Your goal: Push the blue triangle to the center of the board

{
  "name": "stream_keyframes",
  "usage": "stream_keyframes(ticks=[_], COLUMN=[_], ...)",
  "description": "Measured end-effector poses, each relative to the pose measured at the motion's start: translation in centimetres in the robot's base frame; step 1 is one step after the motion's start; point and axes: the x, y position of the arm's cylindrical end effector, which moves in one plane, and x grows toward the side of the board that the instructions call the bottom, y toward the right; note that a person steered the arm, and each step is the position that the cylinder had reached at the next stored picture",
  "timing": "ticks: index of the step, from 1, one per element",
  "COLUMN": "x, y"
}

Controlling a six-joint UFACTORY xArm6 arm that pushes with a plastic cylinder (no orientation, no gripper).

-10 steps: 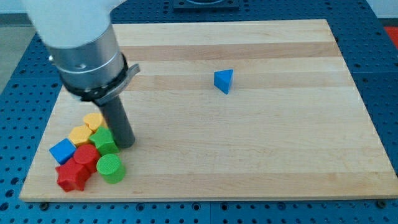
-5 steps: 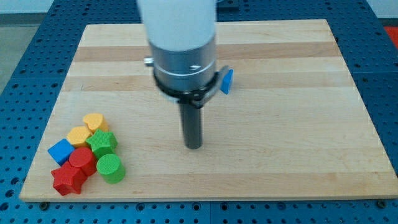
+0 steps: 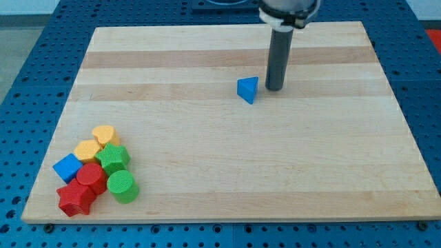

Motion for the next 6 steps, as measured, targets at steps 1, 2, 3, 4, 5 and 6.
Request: stream_keyframes(ticks=[1, 2, 3, 4, 5, 6], x=[4.4, 6.4, 3.3, -2.8, -7.2, -7.3], y=[-2.0, -3.0, -2.4, 2.0, 1.6, -3.2])
